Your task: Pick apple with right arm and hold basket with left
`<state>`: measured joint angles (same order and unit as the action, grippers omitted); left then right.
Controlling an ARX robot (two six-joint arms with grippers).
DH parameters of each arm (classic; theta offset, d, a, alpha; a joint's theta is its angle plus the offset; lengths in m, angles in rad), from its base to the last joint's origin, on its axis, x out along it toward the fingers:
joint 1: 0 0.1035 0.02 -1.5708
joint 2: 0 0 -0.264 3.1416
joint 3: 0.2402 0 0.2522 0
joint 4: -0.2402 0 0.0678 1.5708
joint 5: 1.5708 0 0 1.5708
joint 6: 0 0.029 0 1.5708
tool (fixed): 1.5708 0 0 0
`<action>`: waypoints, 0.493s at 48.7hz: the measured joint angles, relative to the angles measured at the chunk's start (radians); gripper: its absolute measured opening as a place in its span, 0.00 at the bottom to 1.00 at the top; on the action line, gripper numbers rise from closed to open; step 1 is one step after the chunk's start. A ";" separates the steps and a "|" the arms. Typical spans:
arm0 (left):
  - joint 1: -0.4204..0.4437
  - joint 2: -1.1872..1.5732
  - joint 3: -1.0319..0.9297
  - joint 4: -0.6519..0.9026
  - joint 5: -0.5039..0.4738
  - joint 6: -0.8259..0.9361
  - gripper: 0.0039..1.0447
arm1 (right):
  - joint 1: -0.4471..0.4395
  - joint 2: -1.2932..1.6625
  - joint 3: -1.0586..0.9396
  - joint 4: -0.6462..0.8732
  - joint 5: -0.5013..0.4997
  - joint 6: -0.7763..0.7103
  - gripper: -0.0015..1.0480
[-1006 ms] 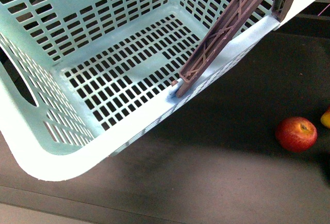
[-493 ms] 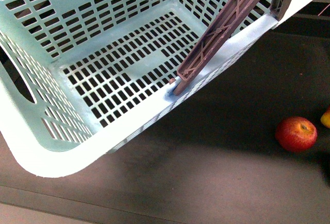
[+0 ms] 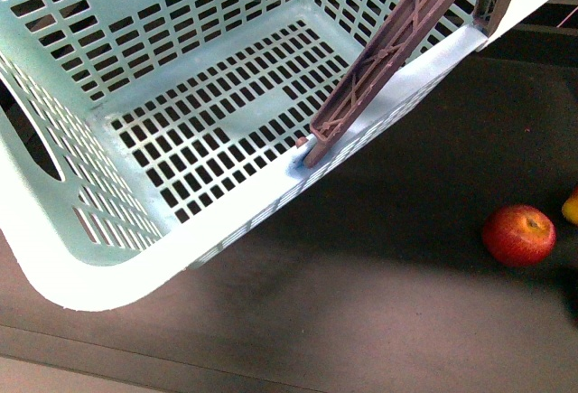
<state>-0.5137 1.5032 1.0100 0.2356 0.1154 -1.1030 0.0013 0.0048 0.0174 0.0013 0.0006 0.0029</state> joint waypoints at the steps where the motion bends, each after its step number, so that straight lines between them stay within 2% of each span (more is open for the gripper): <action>1: 0.000 0.000 0.000 0.000 0.000 0.000 0.20 | 0.000 0.000 0.000 0.000 0.000 0.000 0.92; 20: 0.000 0.000 0.000 0.000 0.000 0.000 0.20 | 0.000 0.002 0.001 -0.003 0.005 0.004 0.92; 23: 0.000 0.000 0.000 0.000 0.000 0.000 0.20 | 0.022 0.067 0.053 -0.139 0.087 0.086 0.92; 24: 0.000 0.000 0.000 0.000 0.000 0.000 0.20 | 0.024 0.137 0.097 -0.233 0.136 0.147 0.92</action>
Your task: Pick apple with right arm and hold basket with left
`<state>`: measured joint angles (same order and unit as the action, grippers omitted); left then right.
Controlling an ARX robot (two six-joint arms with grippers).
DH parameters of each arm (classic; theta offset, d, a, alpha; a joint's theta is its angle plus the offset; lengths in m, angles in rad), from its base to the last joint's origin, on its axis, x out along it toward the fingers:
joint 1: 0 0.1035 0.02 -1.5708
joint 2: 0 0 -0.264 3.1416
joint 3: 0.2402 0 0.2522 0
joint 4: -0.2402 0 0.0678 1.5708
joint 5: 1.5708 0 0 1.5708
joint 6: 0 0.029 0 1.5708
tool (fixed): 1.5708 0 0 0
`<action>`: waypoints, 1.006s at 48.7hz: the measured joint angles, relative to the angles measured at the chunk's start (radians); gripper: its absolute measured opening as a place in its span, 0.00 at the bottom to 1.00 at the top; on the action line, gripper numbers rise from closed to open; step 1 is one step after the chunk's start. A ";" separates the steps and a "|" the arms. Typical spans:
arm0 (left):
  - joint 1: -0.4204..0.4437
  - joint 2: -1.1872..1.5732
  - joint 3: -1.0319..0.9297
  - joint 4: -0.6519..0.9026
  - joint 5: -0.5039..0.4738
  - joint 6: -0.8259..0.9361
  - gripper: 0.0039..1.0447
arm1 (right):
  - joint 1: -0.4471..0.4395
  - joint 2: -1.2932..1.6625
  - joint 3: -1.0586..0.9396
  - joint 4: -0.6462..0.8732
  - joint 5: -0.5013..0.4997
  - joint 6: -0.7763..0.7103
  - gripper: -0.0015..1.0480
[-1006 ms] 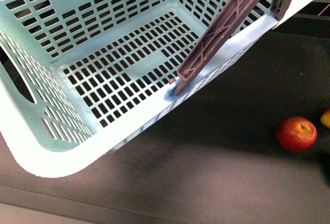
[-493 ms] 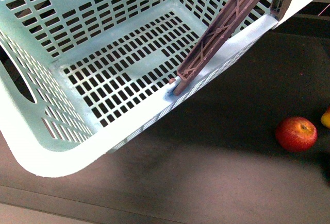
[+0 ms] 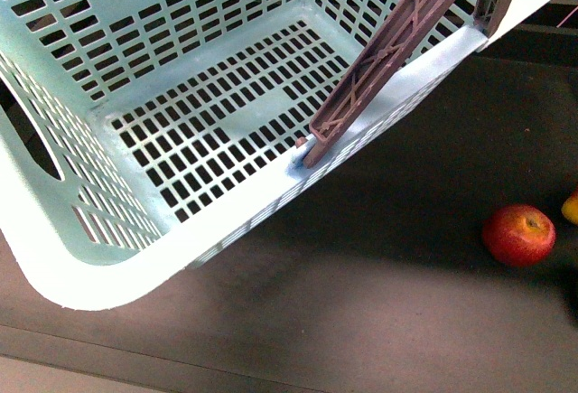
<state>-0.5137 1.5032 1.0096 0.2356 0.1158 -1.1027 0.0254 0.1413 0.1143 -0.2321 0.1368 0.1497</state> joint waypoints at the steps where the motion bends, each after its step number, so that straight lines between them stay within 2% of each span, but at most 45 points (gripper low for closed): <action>1: 0.000 0.000 0.000 0.000 0.000 0.001 0.20 | -0.001 0.031 0.017 -0.035 0.014 0.024 0.92; 3: 0.000 -0.001 -0.001 0.000 -0.002 0.000 0.20 | -0.019 0.178 0.082 -0.153 0.039 0.126 0.92; 7: -0.002 -0.002 -0.001 0.000 0.000 0.003 0.20 | -0.059 0.373 0.094 -0.101 0.023 0.206 0.92; 14: -0.002 -0.003 -0.001 0.000 0.000 0.005 0.20 | -0.115 0.716 0.100 0.211 -0.030 0.163 0.92; 20: -0.002 -0.003 -0.001 0.000 0.000 0.005 0.20 | -0.143 0.938 0.118 0.396 -0.059 0.116 0.92; 27: -0.002 -0.004 -0.001 0.000 0.000 0.005 0.20 | -0.164 1.412 0.196 0.742 -0.102 0.003 0.92; 31: -0.002 -0.004 -0.001 0.000 0.000 0.005 0.20 | -0.164 1.654 0.254 0.860 -0.102 -0.065 0.92; 37: -0.002 -0.004 -0.001 0.000 0.000 0.005 0.20 | -0.158 1.921 0.334 0.895 -0.097 -0.145 0.92; 49: -0.002 -0.004 -0.001 0.000 0.000 0.005 0.20 | -0.136 2.055 0.427 0.869 -0.106 -0.176 0.92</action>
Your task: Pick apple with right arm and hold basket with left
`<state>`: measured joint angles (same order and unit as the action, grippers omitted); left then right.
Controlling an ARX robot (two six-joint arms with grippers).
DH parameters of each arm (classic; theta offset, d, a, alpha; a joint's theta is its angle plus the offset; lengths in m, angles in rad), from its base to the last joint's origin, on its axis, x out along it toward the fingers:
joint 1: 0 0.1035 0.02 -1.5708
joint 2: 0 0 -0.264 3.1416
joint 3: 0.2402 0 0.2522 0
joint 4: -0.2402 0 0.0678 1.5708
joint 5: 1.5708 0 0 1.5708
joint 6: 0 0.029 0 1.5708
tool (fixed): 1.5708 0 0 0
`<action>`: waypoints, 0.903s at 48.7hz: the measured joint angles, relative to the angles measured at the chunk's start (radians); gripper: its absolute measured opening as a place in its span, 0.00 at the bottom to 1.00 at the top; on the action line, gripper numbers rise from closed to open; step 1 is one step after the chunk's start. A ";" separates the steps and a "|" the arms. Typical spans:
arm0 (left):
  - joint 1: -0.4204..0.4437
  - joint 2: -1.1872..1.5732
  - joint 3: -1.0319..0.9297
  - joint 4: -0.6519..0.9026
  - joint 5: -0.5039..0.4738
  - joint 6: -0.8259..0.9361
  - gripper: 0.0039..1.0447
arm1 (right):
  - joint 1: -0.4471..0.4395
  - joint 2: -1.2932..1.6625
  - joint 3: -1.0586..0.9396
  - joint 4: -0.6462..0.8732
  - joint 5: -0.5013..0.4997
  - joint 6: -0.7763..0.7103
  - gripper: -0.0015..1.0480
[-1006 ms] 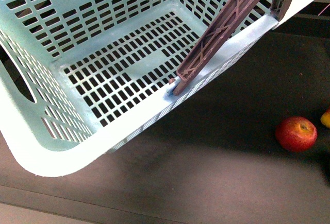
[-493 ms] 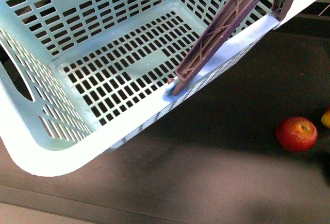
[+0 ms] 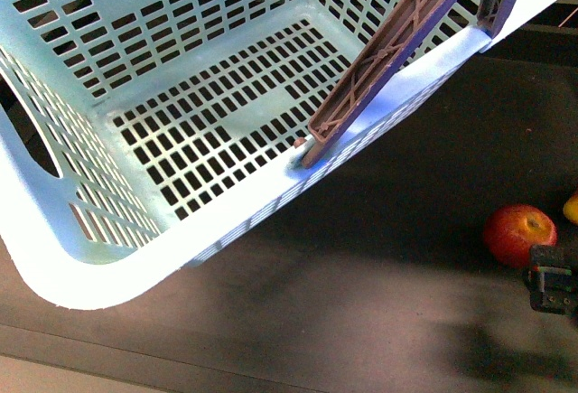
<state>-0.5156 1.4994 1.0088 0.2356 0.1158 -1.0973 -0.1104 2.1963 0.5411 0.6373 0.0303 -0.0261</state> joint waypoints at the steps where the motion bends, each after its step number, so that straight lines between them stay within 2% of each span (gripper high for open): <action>1: 0.000 0.000 0.000 0.000 0.000 0.000 0.20 | 0.005 0.011 0.016 -0.007 0.002 -0.004 0.92; 44: 0.000 0.000 0.000 0.000 0.000 0.000 0.19 | 0.045 0.208 0.375 -0.169 0.060 -0.046 0.92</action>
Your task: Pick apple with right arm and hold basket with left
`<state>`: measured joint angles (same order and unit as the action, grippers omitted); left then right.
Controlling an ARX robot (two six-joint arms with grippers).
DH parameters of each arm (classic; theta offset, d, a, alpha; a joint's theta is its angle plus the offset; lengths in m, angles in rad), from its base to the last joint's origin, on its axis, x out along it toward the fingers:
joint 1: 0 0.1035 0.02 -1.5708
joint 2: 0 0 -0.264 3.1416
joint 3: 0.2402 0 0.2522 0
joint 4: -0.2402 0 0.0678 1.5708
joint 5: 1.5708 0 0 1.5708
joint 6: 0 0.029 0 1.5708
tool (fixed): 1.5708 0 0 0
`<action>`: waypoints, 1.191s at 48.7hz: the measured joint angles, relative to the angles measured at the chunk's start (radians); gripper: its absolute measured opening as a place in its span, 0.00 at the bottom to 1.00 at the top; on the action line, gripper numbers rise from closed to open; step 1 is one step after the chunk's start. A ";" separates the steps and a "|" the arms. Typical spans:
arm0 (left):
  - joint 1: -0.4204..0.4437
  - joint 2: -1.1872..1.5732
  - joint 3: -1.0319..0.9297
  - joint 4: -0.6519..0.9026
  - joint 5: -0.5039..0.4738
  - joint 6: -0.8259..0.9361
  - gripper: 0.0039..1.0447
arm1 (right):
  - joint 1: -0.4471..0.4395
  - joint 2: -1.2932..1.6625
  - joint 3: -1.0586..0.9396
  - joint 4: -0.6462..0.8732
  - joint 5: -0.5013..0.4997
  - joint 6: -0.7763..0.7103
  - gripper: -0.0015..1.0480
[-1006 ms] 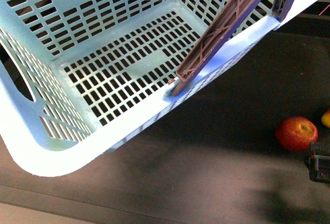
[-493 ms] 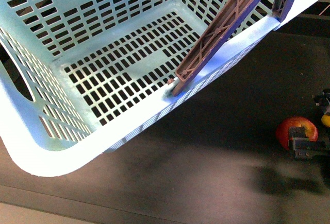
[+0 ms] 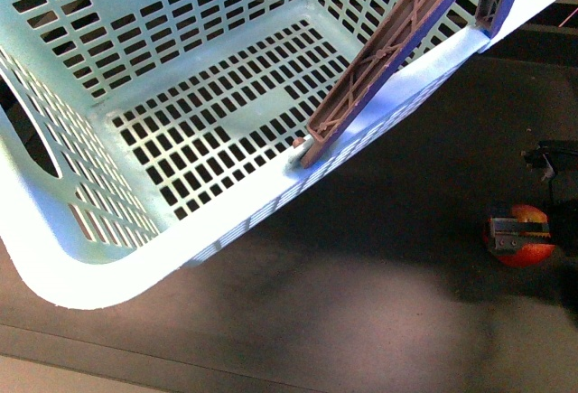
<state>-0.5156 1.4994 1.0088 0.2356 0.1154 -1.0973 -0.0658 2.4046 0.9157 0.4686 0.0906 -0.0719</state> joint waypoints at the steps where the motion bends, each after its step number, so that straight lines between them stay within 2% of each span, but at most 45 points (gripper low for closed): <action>1: 0.000 0.000 0.000 0.000 0.000 0.000 0.19 | 0.000 0.006 0.005 -0.002 0.002 0.000 0.92; 20: 0.000 0.000 0.000 0.000 0.000 0.000 0.19 | -0.009 0.070 0.065 -0.016 0.002 0.021 0.92; 22: 0.000 0.000 0.000 0.000 0.000 0.000 0.19 | -0.008 0.071 0.066 -0.016 0.003 0.026 0.90; 28: 0.000 0.000 0.000 0.000 0.000 0.000 0.19 | -0.007 0.072 0.064 -0.010 0.002 0.030 0.77; 36: 0.000 0.000 0.000 0.000 0.000 0.000 0.19 | -0.010 0.037 0.010 0.022 0.003 0.031 0.76; 45: 0.000 0.000 0.000 0.000 0.000 0.000 0.19 | -0.018 -0.138 -0.124 0.089 -0.024 0.058 0.76; 50: 0.000 0.000 0.000 0.000 0.000 0.000 0.19 | -0.028 -0.363 -0.212 0.095 -0.064 0.104 0.76; 58: 0.000 0.000 0.000 0.000 0.000 0.000 0.19 | -0.024 -0.732 -0.237 0.046 -0.081 0.179 0.76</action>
<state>-0.5156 1.4994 1.0088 0.2359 0.1150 -1.0969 -0.0898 1.6722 0.6792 0.5144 0.0097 0.1066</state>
